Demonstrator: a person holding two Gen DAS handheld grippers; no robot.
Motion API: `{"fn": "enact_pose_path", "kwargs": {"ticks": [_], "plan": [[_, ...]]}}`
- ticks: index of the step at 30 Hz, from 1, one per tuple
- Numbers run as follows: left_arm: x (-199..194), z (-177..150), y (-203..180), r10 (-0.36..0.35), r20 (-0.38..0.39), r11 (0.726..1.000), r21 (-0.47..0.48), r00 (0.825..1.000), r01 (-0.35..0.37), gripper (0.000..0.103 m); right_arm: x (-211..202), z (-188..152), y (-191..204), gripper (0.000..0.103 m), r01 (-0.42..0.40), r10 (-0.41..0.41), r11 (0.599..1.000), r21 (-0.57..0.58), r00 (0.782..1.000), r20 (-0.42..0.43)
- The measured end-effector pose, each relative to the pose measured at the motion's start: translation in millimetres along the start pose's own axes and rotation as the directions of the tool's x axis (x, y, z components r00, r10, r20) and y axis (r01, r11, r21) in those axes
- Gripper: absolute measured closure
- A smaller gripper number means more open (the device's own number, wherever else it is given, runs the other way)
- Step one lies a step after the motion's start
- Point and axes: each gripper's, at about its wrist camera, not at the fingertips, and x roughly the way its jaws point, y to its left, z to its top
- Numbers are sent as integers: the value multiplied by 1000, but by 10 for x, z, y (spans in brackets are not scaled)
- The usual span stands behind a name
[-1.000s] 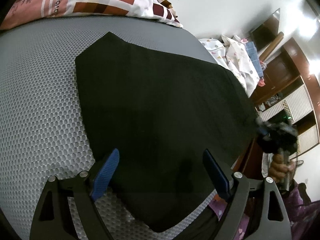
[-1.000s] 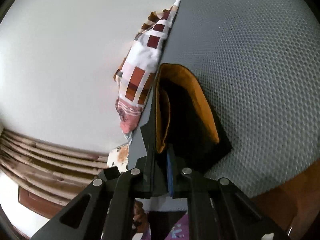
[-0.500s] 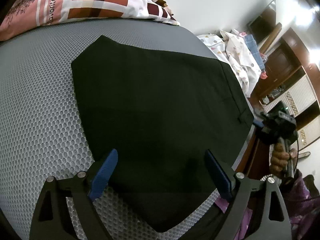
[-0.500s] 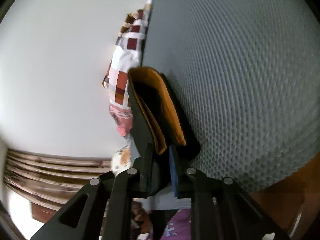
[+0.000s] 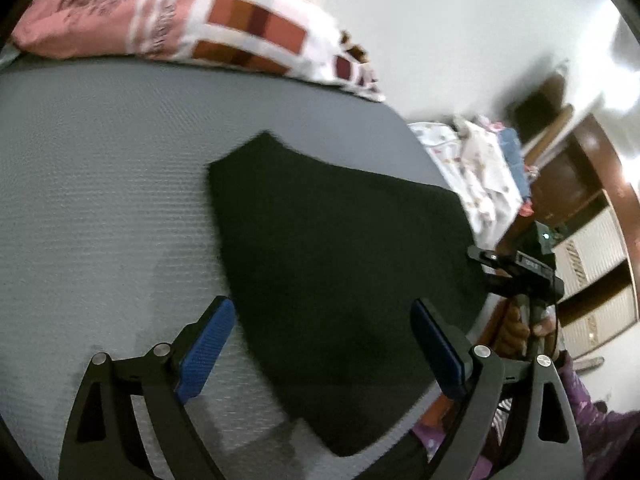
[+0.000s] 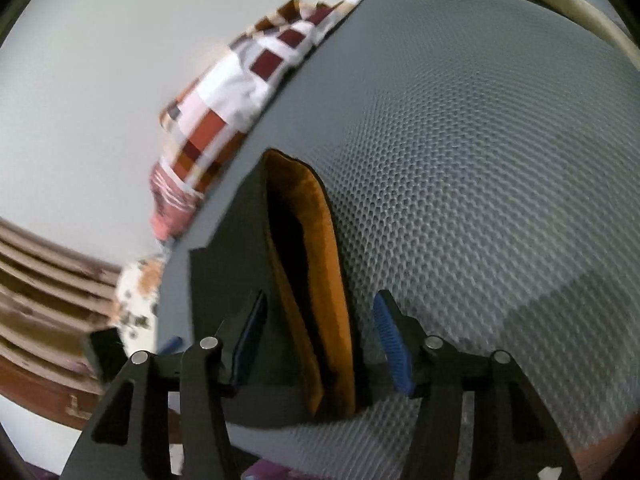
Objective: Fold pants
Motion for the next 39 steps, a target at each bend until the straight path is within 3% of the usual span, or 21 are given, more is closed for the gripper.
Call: {"fn": "enact_pose_path", "kwargs": {"ticks": [4,6,9,12,15,19,24,27,29,31,36,39], "plan": [[86,49,246,-54,-42,996,-72,998,51,13,135,46,-2,49,-19,18,1000,-5,999,-27],[172,76,295,-65,-69,995,-75,996,60,13,155,41,17,49,-28,27,999,-24,999,-42],[316,99,311,-147,-121,987,-86,982,137,13,205,53,50,49,-51,47,997,-65,996,-70],[397,168,286,-184,-129,982,-75,974,176,13,230,82,63,49,-65,55,993,-98,994,-99],[424,215,289,-201,-124,978,-90,972,190,13,236,116,15,48,-105,92,990,-99,988,-128],[404,219,308,-207,-114,976,-89,972,198,13,240,158,-66,39,-158,153,987,-22,976,-157],[427,218,232,-174,-112,984,-57,978,168,13,265,181,-6,32,-154,150,988,-14,975,-166],[448,230,219,-165,-107,985,-61,981,159,18,300,188,90,33,-121,112,992,-49,982,-151],[441,226,235,-150,-103,988,-63,983,144,25,332,179,143,52,-73,59,993,-90,987,-151],[415,215,268,-151,-105,987,-68,983,145,27,345,172,157,61,-47,28,992,-121,987,-156],[306,180,361,-129,-101,989,-82,986,121,27,342,172,148,63,-55,33,990,-133,986,-161],[313,202,427,-182,-109,978,-123,977,169,27,347,183,107,62,-71,49,989,-129,984,-173]]}}
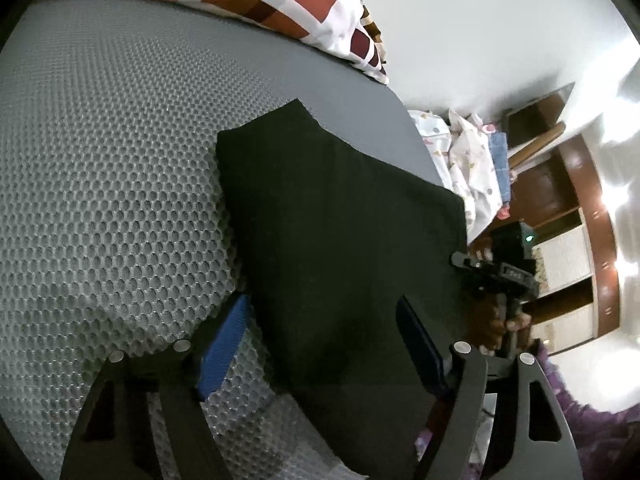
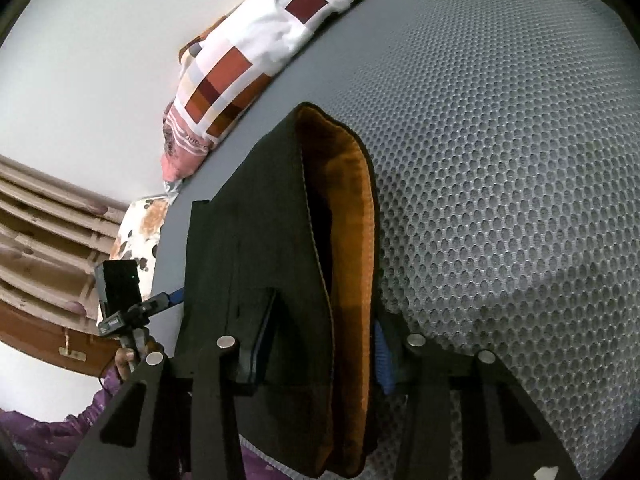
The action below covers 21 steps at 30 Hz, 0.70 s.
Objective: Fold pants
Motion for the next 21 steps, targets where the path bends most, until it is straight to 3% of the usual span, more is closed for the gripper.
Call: {"fn": "enact_pose_path", "kwargs": {"ticks": [3,7,8,9,10,12,13,17,21], "plan": [[106,7,24,-99,-50,995,-29,994,97,27,3,16,-48,58,-37,37,999,18,999,-4],[209,58,-37,-110,-52,994,-8,993,110,29,0,14,-70,53,-68,68,997,31,998,3],[229,60,-53,-82,-37,997,2,996,83,40,0,13,-73,53,-74,74,997,37,997,5],[226,46,-64,-35,-15,999,17,999,35,66,1,12,-79,53,-79,78,996,45,997,9],[235,32,-67,45,9,999,26,999,-45,76,-1,10,-76,53,-78,77,996,50,997,16],[221,14,-17,41,28,999,-12,999,-41,82,-1,-12,-26,55,-47,46,998,32,998,34],[217,-3,-1,42,32,999,-23,999,-41,83,6,-9,13,62,-19,19,1000,12,999,35],[216,-45,-137,129,48,991,36,990,-131,85,27,-25,85,69,29,-28,1000,-5,998,50],[90,-106,-329,204,94,971,105,974,-214,91,-9,-60,237,78,5,-4,1000,-10,996,91]]}}
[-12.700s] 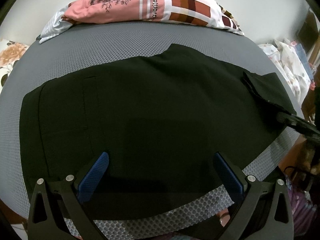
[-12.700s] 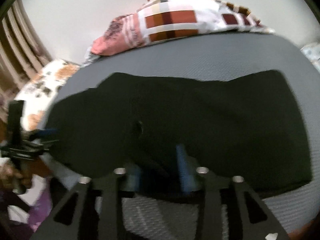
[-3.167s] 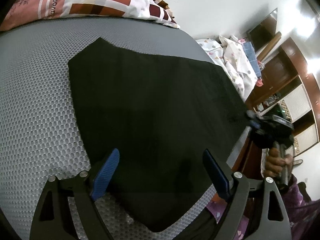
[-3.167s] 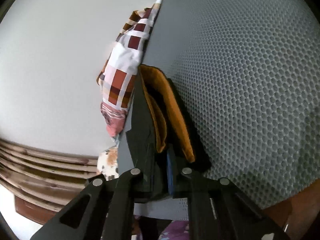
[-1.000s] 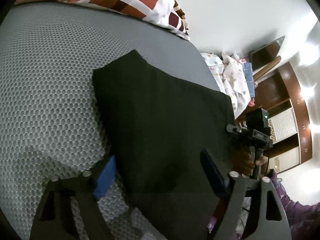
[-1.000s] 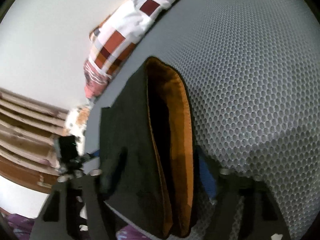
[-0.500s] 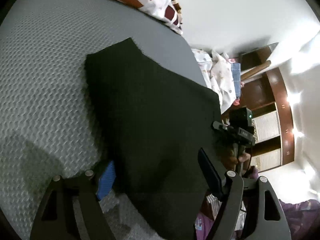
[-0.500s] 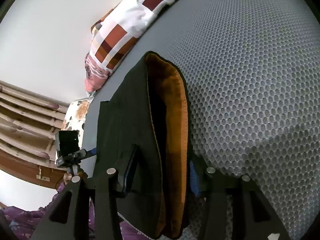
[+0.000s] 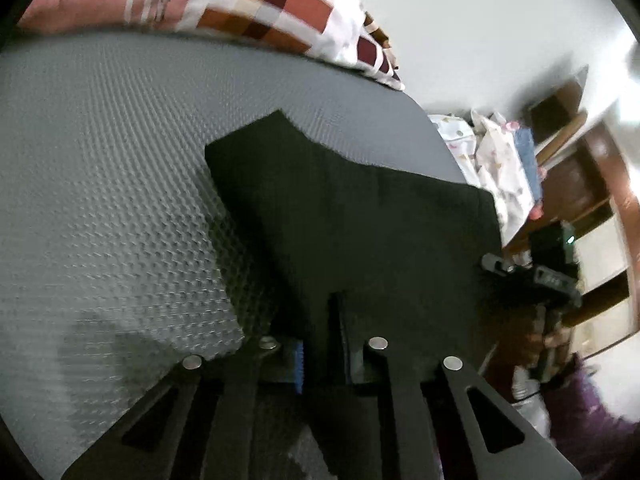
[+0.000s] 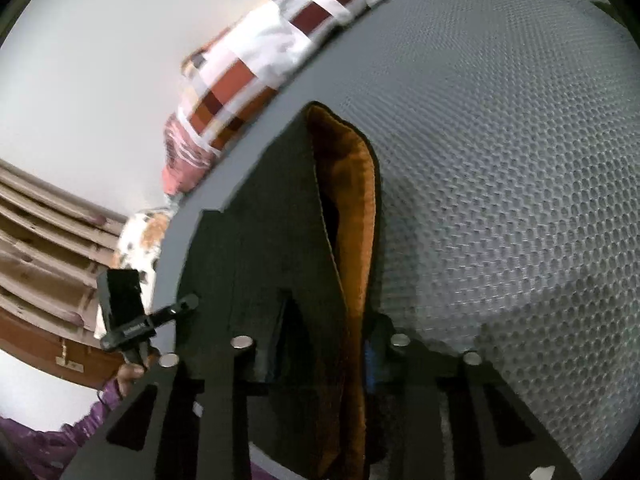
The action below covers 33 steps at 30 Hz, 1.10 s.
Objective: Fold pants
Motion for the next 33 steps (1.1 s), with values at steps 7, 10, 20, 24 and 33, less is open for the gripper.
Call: {"fn": "enact_pose_path", "kwargs": {"ticks": [7,10,20,24,33], "plan": [[-345,-111,-17,100,38,992,75,994,-102,91,146,-211,160,81,-72,71,997,33,997,8],[-445,-158,9,136,50,986,88,990,-140,91,228,-284,208,81,-96,96,994,50,995,9],[-443,-258,22,198,53,969,138,979,-203,91,374,-282,328,75,-34,35,999,27,999,-35],[-426,-267,43,206,49,967,143,977,-211,91,454,-223,336,64,-12,14,1000,26,998,-61],[-381,-265,12,242,59,950,186,968,-249,91,575,-183,330,73,-31,33,999,27,997,-69]]}}
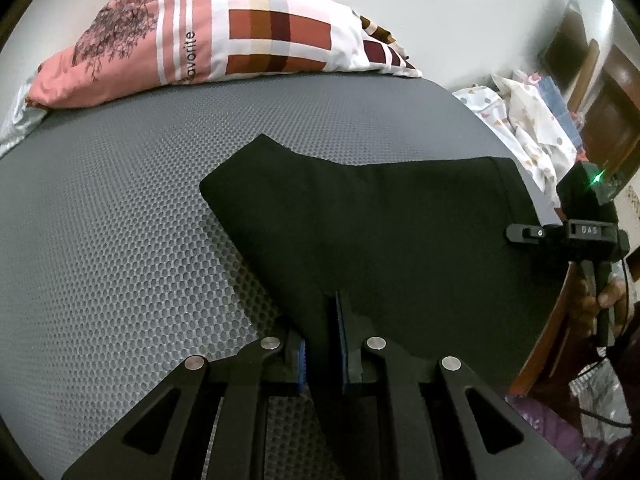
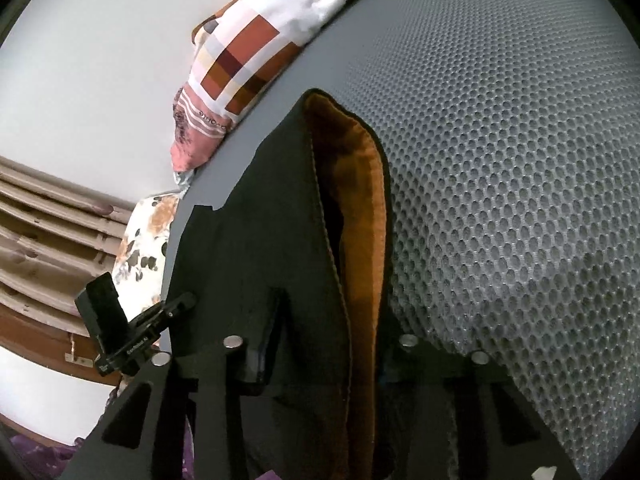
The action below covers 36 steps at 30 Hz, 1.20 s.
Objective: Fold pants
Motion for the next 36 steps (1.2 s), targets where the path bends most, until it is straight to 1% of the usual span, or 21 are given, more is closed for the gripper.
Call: {"fn": "enact_pose_path", "kwargs": {"ticks": [4,8,14,16,27,36], "plan": [[-35,6,-42,30,12,999,29,999,-30,91,-58,-35,9,78,-41,40,999,24,999,28],[-74,38,12,40,19,999,23,999,-41,91,-67,-25,56,81,-81,80,996,36,996,40],[-151,66,137,70,34,997,16,997,-71,91,28,33,225,82,-106,105,994,19,994,35],[-182,68,185,77,37,997,12,996,-77,91,80,52,272,82,-125,125,992,25,992,32],[-343,94,449,111,64,994,-21,992,-109,91,304,54,418,82,-151,150,988,26,989,13],[-417,64,554,127,78,992,-34,989,-125,91,407,77,520,82,-155,155,988,21,988,3]]}}
